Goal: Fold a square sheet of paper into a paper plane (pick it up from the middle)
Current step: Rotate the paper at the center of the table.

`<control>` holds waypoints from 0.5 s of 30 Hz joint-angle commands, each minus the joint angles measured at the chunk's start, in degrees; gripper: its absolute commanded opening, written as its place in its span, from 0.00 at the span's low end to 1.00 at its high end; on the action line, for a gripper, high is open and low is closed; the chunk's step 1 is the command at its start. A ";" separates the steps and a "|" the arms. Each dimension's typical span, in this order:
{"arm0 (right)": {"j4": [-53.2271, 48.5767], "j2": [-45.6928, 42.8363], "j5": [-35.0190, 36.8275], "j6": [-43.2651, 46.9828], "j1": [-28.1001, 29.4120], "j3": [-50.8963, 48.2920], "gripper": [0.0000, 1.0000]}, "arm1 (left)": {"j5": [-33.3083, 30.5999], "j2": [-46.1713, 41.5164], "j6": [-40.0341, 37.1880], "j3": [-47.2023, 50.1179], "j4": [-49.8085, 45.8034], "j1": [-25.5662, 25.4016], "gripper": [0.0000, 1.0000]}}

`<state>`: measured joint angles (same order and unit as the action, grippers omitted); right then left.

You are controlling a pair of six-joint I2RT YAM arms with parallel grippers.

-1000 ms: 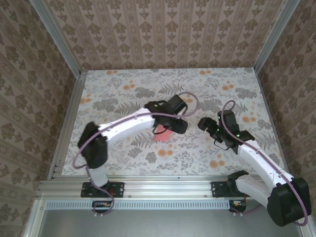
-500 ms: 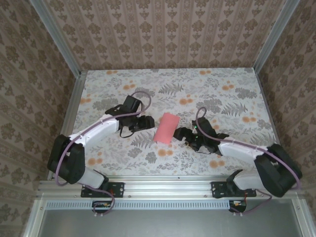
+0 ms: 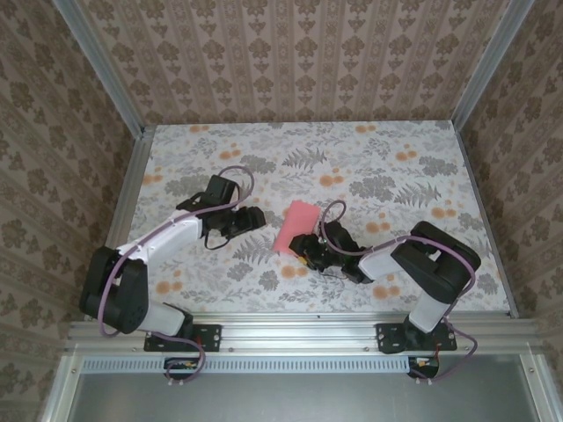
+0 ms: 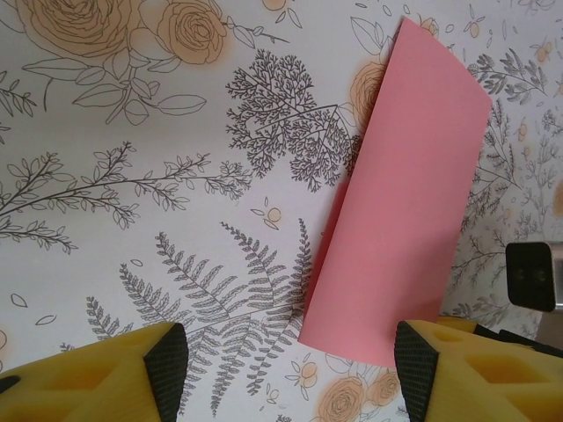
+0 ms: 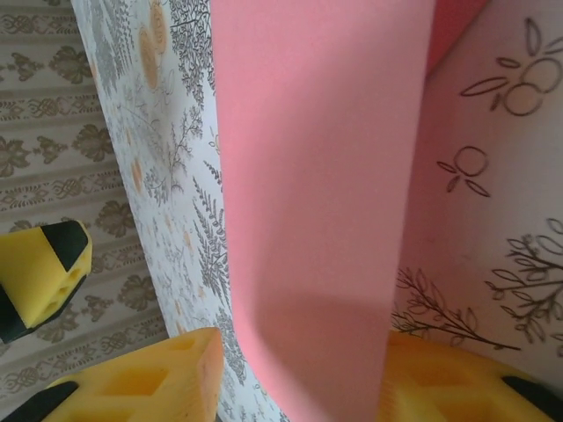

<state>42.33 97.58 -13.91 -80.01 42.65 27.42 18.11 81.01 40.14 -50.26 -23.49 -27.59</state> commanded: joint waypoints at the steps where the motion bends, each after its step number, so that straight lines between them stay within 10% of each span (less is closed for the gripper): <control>1: -0.78 -1.48 2.48 -2.02 0.44 -1.40 0.43 | 0.96 -0.82 0.57 0.71 0.76 0.55 0.67; 15: -8.31 -7.54 1.96 0.71 -0.03 -1.07 0.33 | 1.05 -0.21 0.65 1.54 1.53 0.44 0.67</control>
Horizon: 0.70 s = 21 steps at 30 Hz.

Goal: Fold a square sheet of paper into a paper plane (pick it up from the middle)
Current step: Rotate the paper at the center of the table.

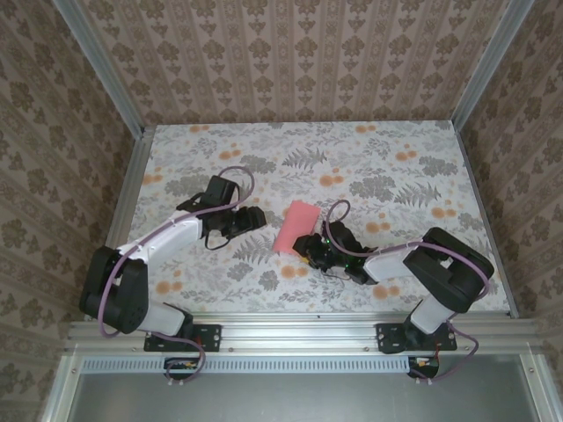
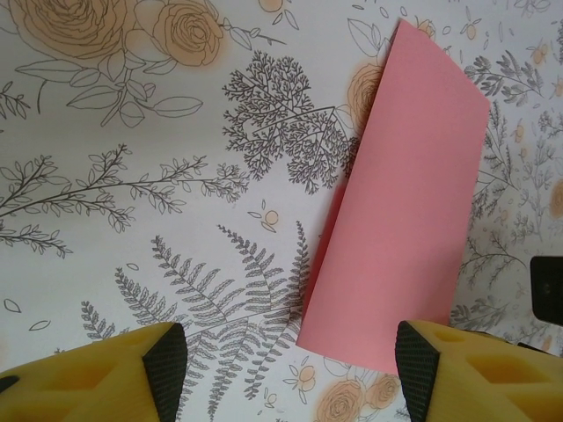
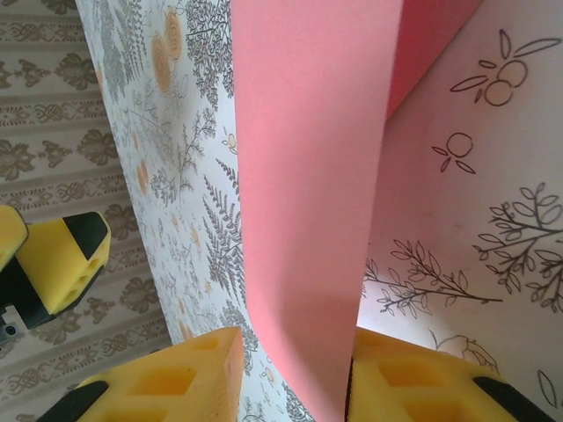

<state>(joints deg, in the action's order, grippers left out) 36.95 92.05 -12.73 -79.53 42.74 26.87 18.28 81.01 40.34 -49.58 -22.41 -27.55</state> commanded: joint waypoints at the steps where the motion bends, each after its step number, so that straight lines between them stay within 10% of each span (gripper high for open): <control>1: -3.56 -2.62 0.79 0.18 -0.18 -0.80 0.32 | 0.87 -0.15 0.40 0.99 0.61 0.39 0.67; 11: -18.00 -9.43 2.21 2.64 -1.27 0.61 0.00 | 0.70 1.05 -0.70 0.75 1.15 -0.77 0.73; 21: -57.43 -19.01 -5.98 21.67 -10.68 11.01 0.00 | 4.80 5.06 -2.05 -2.83 6.89 -7.98 0.86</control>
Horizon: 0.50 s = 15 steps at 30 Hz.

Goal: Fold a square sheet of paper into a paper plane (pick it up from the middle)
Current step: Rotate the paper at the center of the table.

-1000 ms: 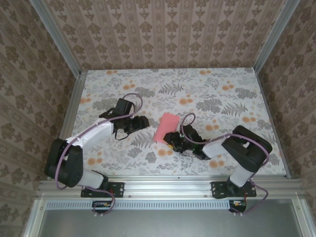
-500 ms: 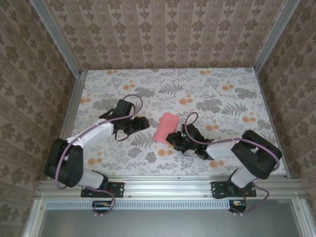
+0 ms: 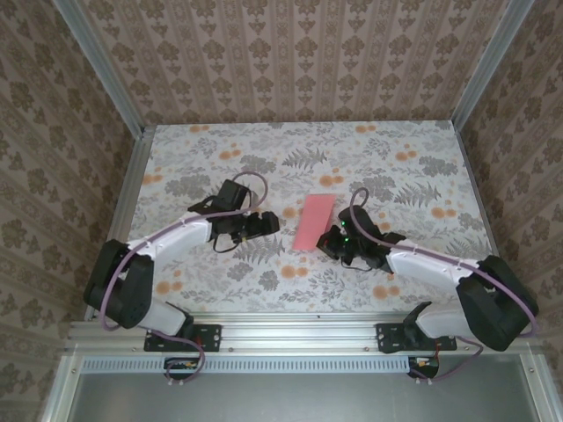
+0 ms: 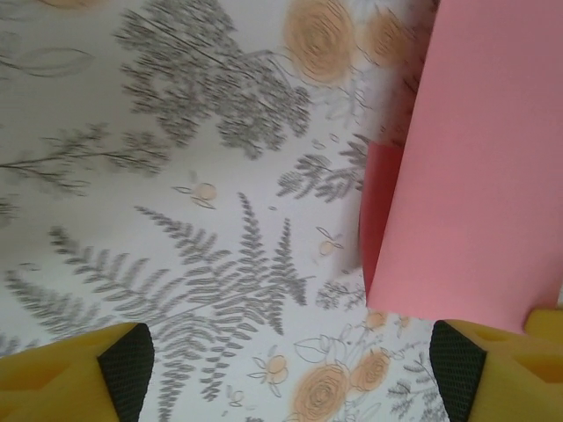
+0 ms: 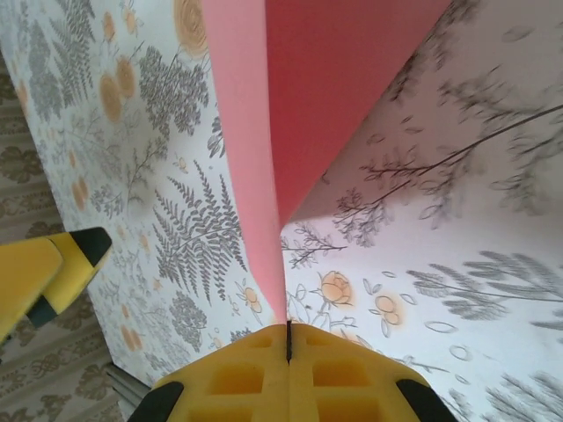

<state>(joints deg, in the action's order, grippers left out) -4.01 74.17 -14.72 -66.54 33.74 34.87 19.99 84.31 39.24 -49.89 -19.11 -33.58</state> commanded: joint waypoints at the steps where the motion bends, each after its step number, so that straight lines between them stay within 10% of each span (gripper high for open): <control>1: -18.67 -0.94 -5.33 10.70 -2.48 3.95 0.00 | 3.91 2.78 -0.74 -3.09 4.86 -2.89 0.86; 15: -26.44 1.60 -13.22 23.45 -6.83 7.24 0.00 | 7.76 18.67 3.03 -12.94 12.60 -11.00 0.48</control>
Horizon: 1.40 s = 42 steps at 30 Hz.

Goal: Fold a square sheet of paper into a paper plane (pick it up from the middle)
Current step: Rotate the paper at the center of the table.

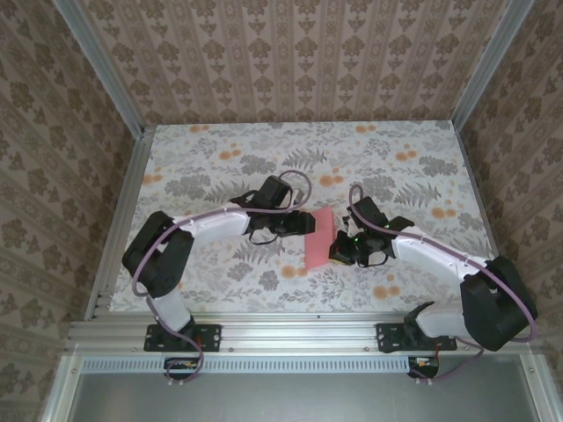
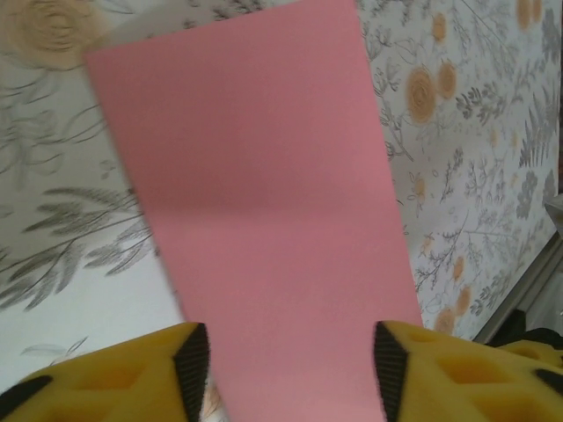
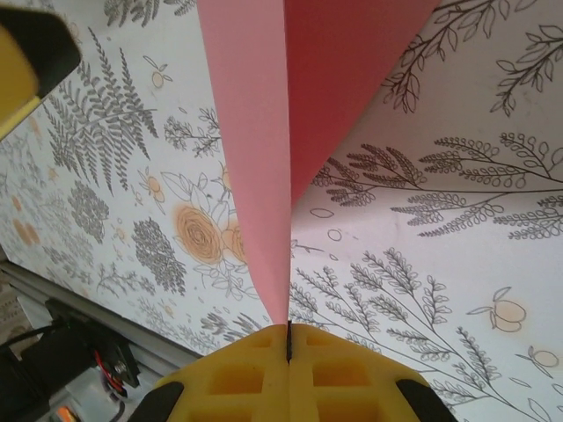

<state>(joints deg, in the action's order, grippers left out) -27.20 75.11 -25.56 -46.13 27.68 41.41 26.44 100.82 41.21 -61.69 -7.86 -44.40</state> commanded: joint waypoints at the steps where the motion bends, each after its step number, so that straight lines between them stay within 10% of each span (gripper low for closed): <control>1: -3.21 0.78 -2.60 3.30 -1.03 0.69 0.00 | 1.41 3.05 1.16 -1.34 1.61 -0.25 0.43; 22: 1.29 1.53 -1.73 0.71 -1.66 0.14 0.17 | -1.52 10.83 0.57 -3.22 -2.25 -0.24 0.20; 42: -0.54 5.73 3.31 -1.84 -0.40 1.08 0.06 | 0.27 8.99 1.91 -3.28 -0.65 -0.40 0.23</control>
<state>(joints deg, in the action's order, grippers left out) -24.73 78.61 -25.36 -47.70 26.59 41.06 26.20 111.24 42.50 -64.34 -7.84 -44.60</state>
